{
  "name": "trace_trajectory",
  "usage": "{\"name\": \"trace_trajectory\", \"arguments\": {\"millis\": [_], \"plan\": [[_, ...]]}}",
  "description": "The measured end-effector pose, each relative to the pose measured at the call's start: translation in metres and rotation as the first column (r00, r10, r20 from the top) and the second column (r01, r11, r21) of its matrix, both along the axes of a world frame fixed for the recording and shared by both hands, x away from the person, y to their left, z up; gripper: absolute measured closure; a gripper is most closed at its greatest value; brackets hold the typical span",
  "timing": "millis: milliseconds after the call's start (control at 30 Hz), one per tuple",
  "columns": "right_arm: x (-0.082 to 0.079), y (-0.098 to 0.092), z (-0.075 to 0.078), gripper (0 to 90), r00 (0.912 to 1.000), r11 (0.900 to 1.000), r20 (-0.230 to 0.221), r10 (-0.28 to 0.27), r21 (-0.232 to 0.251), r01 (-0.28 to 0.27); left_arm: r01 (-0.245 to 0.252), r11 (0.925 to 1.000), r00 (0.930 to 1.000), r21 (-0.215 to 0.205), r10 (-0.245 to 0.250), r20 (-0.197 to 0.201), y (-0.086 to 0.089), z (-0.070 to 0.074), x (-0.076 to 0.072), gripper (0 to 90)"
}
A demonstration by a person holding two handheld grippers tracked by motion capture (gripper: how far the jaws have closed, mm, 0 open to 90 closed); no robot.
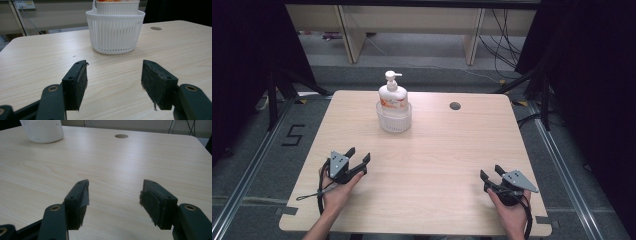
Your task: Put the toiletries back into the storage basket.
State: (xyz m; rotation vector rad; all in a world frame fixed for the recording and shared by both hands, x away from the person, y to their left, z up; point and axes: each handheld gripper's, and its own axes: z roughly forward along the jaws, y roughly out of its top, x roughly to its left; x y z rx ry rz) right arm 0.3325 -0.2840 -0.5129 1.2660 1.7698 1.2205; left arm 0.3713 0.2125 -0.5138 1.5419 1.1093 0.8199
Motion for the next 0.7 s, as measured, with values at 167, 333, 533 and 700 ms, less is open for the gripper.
{"name": "trace_trajectory", "arguments": {"millis": [167, 333, 533, 700], "plan": [[0.0001, 0.0002, -0.0003, 39.6, 1.0, 1.0, -0.002, 0.002, 0.008, -0.002, -0.005, 1.0, 1.0, -0.007, 0.005, 0.008, 0.0019, -0.0063, -0.0018, 37.0], [-0.0002, -0.0003, 0.0, 39.6, 1.0, 1.0, -0.001, 0.002, 0.004, -0.002, -0.008, 1.0, 0.9997, 0.001, 0.008, 0.021, 0.0015, -0.0098, -0.004, 36.9], [-0.0003, -0.0007, 0.0003, 39.6, 0.9998, 1.0, -0.013, 0.012, -0.002, -0.012, -0.013, 0.9999, 0.9997, -0.003, 0.013, 0.019, 0.0025, -0.0094, -0.0051, 36.9], [-0.0006, -0.0004, 0.0009, 39.5, 0.9998, 1.0, -0.021, 0.005, -0.01, -0.005, -0.01, 0.9999, 0.9997, 0.006, 0.009, 0.021, 0.0017, -0.0094, -0.0052, 37.0]]}}
